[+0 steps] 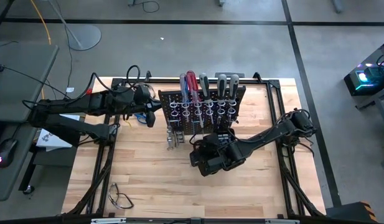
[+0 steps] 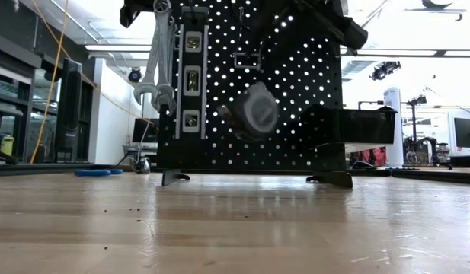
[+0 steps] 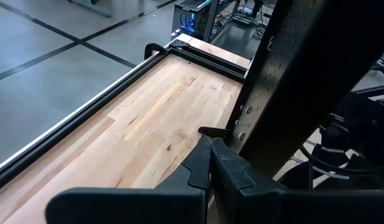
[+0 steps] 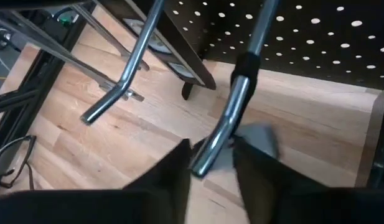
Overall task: Hang tools onto peg board
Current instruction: Hang the gray tape measure on the pegboard, then hang the blue scissors on the pegboard
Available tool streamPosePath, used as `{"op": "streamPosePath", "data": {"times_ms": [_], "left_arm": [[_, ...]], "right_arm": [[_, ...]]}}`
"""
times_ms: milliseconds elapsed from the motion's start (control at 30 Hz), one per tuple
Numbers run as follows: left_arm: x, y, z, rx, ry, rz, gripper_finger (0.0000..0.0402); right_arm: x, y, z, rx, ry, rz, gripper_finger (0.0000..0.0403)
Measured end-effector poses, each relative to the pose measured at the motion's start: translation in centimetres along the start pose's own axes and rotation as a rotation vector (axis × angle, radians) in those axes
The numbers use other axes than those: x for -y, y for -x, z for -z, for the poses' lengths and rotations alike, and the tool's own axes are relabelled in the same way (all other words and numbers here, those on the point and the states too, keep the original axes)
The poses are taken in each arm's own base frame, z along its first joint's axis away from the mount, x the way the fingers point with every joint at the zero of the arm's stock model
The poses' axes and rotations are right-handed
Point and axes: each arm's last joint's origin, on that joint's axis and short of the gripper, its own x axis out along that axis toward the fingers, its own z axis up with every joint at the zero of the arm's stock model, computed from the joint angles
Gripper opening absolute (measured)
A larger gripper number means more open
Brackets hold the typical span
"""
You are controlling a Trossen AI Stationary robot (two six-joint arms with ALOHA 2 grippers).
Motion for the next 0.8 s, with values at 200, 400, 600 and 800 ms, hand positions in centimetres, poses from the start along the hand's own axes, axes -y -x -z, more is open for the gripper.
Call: {"op": "streamPosePath", "data": {"times_ms": [200,400,600,800], "left_arm": [[0.0,0.0,0.0,0.000,0.000,0.000,0.0000],[-0.1,0.6,-0.1,0.008,0.023,0.034,0.0000],[0.0,2.7,0.1,-0.047,0.104,0.215,0.0000],[0.7,4.9,3.2,-0.345,0.121,0.272,0.0000]], "right_arm": [[-0.1,1.2,1.2,-0.041,0.069,-0.027,0.0212],[0.0,4.4,2.0,-0.070,0.174,-0.093,0.0251],[0.8,7.8,2.8,-0.074,0.222,-0.128,0.0252],[1.2,9.3,3.7,-0.031,0.235,-0.146,0.0252]]}}
